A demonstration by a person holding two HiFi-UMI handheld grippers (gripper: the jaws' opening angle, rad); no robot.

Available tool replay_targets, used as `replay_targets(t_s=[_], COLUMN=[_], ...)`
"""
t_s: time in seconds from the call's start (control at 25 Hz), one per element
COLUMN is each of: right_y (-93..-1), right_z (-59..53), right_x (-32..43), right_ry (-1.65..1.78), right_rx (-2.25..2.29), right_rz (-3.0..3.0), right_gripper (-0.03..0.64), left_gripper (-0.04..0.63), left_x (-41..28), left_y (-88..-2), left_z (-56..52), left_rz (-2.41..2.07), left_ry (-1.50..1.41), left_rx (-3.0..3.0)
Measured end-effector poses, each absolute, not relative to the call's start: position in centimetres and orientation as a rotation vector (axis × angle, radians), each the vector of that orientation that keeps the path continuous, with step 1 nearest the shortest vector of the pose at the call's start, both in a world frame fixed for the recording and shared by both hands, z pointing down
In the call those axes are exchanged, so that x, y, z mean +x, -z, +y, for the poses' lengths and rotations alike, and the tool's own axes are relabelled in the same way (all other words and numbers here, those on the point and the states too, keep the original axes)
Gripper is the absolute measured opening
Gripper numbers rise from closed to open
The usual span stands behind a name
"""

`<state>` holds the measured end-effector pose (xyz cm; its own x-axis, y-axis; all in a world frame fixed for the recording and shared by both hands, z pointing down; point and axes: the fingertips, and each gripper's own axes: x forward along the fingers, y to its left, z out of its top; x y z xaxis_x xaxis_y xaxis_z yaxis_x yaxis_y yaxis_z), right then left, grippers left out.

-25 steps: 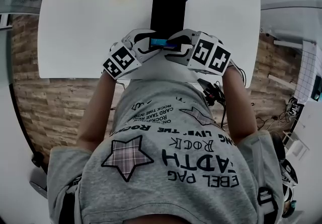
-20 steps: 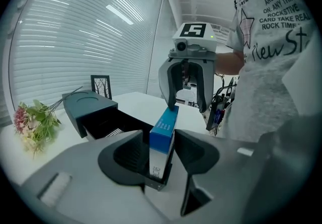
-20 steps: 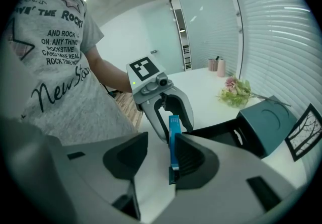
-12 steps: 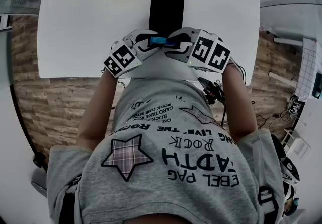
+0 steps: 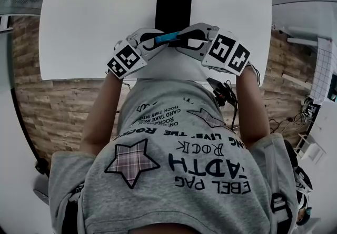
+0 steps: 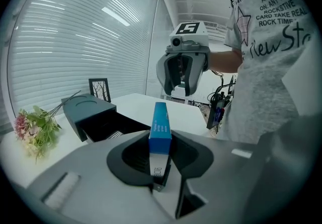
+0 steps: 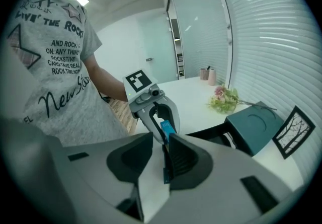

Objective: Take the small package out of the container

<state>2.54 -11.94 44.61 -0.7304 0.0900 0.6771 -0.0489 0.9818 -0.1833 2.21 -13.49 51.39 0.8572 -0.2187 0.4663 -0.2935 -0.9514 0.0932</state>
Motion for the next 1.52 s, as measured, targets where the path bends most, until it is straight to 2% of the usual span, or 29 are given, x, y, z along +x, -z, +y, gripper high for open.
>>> replay_targets(t_s=[0.6, 1.52], right_y=[-41.8, -36.9], right_z=[-14.3, -16.0], right_x=[4.7, 6.3], right_ry=[-0.234, -0.252], right_rx=[0.165, 0.391], right_rz=[-2.461, -2.612], right_gripper=[0.043, 0.037], left_gripper=[0.1, 0.098], left_x=[2.2, 1.7], left_y=[-48.8, -43.6], left_z=[-14.7, -17.2], left_rz=[-0.491, -0.654], left_ry=[-0.69, -0.639], left_rx=[2.913, 2.947])
